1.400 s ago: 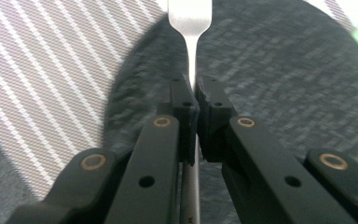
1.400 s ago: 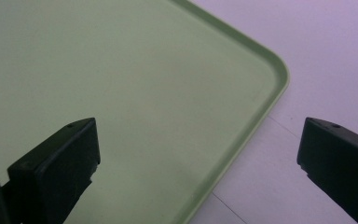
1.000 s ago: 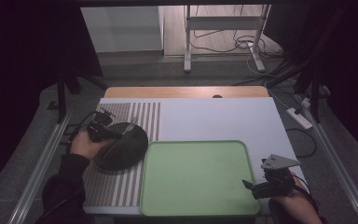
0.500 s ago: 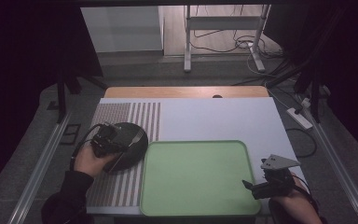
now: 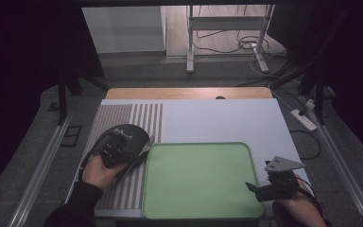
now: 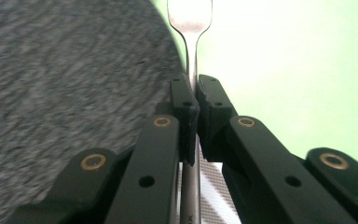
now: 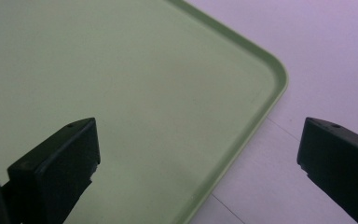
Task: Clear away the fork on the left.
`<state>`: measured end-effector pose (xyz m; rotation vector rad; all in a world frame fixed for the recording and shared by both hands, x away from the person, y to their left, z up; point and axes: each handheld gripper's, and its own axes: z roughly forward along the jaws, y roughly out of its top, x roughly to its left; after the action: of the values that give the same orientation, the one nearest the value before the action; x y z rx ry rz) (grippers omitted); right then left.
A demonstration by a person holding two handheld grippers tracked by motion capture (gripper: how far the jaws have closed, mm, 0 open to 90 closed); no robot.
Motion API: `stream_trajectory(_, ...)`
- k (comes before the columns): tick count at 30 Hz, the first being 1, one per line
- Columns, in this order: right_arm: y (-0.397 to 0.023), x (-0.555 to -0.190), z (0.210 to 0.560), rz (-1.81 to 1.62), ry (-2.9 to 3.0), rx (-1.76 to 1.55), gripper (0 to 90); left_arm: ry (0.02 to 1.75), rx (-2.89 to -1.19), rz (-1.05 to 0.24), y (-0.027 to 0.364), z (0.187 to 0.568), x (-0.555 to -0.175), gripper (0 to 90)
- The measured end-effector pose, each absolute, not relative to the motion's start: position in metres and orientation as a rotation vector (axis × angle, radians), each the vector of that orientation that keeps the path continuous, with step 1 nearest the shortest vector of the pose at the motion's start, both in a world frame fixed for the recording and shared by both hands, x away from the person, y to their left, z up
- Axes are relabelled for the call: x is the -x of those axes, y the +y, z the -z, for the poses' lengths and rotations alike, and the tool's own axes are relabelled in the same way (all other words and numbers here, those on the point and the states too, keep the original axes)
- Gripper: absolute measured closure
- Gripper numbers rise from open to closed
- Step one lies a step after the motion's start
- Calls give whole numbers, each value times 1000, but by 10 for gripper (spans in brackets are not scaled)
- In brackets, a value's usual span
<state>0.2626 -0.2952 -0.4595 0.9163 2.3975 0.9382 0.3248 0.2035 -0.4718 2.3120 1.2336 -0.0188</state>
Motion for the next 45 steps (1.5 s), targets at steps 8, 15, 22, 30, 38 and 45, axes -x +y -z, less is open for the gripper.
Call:
stream_trajectory(8, -297, -263, 459, -959, 2386, -939, 0, 1231, -2302, 60, 185, 473, -320, 852)
stream_trajectory(15, -296, -263, 459, -949, 2392, -933, 0, 1258, -2293, 120, 161, 477, -316, 852)
stream_trajectory(22, -296, -263, 459, -946, 2397, -925, 0, 1274, -2272, 165, 142, 480, -316, 852)
stream_trajectory(30, -295, -263, 460, -940, 2404, -909, 0, 1294, -2318, 180, 119, 493, -317, 851)
stream_trajectory(38, -295, -263, 460, -938, 2408, -902, 0, 1314, -2369, 183, 106, 508, -317, 830)
stream_trajectory(45, -294, -263, 460, -932, 2413, -898, 0, 1157, -2346, 46, 103, 490, -312, 718)
